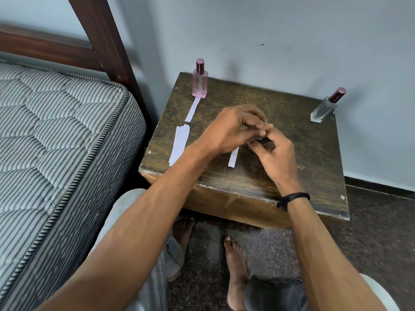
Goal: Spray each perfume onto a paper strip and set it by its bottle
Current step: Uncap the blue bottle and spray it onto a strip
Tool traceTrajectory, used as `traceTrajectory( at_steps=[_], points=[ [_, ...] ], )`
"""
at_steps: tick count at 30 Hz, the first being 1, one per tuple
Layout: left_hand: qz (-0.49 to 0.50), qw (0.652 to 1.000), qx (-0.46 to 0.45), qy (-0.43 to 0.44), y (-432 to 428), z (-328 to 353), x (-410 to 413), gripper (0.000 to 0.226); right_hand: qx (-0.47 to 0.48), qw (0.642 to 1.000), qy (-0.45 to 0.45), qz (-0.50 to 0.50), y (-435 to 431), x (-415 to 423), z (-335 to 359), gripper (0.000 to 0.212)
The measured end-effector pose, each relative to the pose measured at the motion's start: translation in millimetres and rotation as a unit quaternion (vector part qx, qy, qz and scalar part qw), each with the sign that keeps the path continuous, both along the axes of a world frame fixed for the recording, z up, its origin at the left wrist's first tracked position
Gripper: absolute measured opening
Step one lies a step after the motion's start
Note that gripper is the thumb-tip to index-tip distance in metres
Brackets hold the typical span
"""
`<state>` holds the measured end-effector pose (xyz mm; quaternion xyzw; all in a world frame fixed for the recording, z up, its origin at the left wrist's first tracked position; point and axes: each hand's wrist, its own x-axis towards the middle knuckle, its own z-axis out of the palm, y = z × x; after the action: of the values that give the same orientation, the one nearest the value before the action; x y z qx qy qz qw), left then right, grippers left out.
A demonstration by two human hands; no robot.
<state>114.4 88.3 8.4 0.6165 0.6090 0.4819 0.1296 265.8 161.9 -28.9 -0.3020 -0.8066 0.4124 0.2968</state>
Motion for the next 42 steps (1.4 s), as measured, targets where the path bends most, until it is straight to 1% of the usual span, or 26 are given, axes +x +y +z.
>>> traceTrajectory(
  at_steps=[9,12,14,16,18,20,23,26,29,34,36,38,42],
  points=[
    [-0.009,1.0,0.002,-0.01,0,-5,-1,0.015,0.003,1.0,-0.006,-0.006,0,1,1,0.009],
    [-0.033,0.998,-0.023,-0.049,-2,-1,-4,0.024,0.0,1.0,-0.005,-0.011,0,0,2,0.009],
    [-0.048,0.993,-0.027,-0.103,-4,4,-8,0.035,0.0,1.0,-0.007,-0.023,1,-1,2,0.008],
    [-0.019,0.991,-0.022,-0.13,-4,10,-16,0.04,-0.009,0.999,-0.003,-0.037,2,0,1,0.011],
    [0.058,0.992,-0.041,-0.103,-3,11,-27,0.035,-0.025,0.999,0.003,-0.046,2,-1,2,0.019],
    [0.133,0.984,-0.104,-0.055,-3,8,-36,0.025,-0.027,0.998,0.002,-0.051,0,-1,3,0.028],
    [0.183,0.963,-0.197,-0.001,-3,-2,-39,0.019,-0.016,0.998,-0.008,-0.054,-2,-1,6,0.039],
    [0.171,0.955,-0.24,0.01,-3,-7,-36,0.019,-0.011,0.999,-0.01,-0.05,-4,0,8,0.052],
    [0.15,0.949,-0.274,0.046,-1,-9,-33,0.022,-0.015,0.999,0.001,-0.048,-7,2,9,0.065],
    [0.142,0.95,-0.263,0.09,1,-12,-31,0.026,-0.022,0.997,0.028,-0.067,-10,5,8,0.079],
    [0.143,0.951,-0.257,0.099,2,-14,-30,0.027,-0.034,0.993,0.041,-0.102,-13,7,7,0.081],
    [0.14,0.951,-0.253,0.108,2,-16,-29,0.025,-0.061,0.985,0.064,-0.15,-21,9,8,0.079],
    [0.138,0.952,-0.248,0.113,1,-15,-27,0.016,-0.139,0.952,0.113,-0.248,-39,17,10,0.068]
  ],
)
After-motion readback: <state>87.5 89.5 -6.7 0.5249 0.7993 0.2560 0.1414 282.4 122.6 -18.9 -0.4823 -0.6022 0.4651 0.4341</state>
